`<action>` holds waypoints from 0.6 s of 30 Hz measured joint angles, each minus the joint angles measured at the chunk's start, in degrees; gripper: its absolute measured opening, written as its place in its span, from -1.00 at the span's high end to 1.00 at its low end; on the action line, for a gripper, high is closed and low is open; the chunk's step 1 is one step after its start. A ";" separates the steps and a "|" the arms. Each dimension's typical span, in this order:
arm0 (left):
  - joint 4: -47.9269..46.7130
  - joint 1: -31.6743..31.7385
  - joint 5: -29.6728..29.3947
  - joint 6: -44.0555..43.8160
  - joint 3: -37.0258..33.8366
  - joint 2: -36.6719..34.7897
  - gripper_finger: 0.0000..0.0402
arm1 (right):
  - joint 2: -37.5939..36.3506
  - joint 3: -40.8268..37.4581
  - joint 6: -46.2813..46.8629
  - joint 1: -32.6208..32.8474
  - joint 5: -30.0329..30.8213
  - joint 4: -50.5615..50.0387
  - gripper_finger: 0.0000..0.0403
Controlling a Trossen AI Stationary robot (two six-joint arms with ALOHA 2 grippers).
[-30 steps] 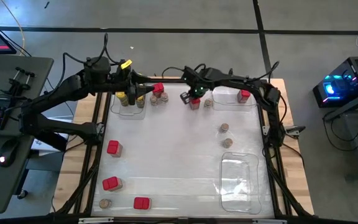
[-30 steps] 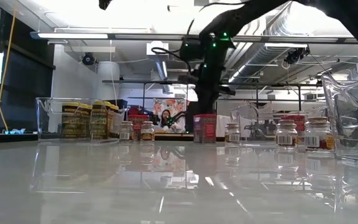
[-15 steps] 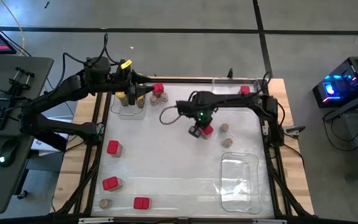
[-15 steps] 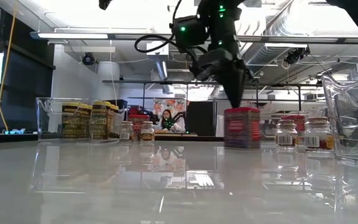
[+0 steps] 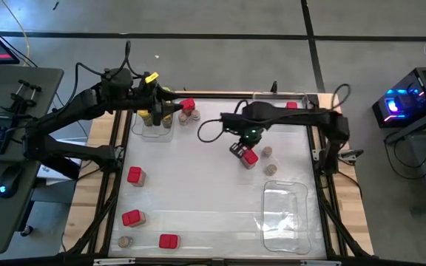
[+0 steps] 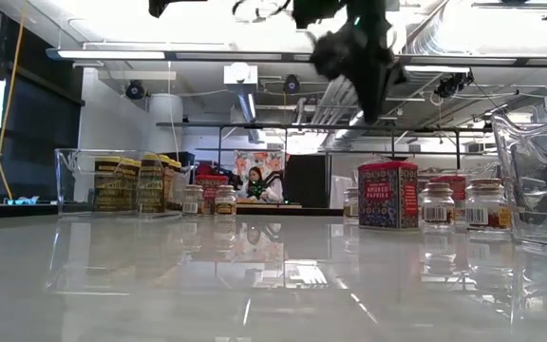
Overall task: Sort spices by type
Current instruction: Put the red seasoning can into the top right transparent bin
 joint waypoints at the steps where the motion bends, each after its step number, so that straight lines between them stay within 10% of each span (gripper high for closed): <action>1: -0.04 0.00 0.00 -0.02 0.00 0.00 -0.27 | -1.24 0.00 0.86 0.60 -0.03 -0.49 1.00; 7: 0.02 0.00 0.00 -0.02 0.00 0.00 -0.27 | -4.83 0.00 3.50 4.04 4.33 -5.97 0.87; 18: -0.86 0.00 0.00 1.38 0.00 0.00 -0.27 | -1.33 0.00 -1.38 1.19 3.96 -4.65 -0.22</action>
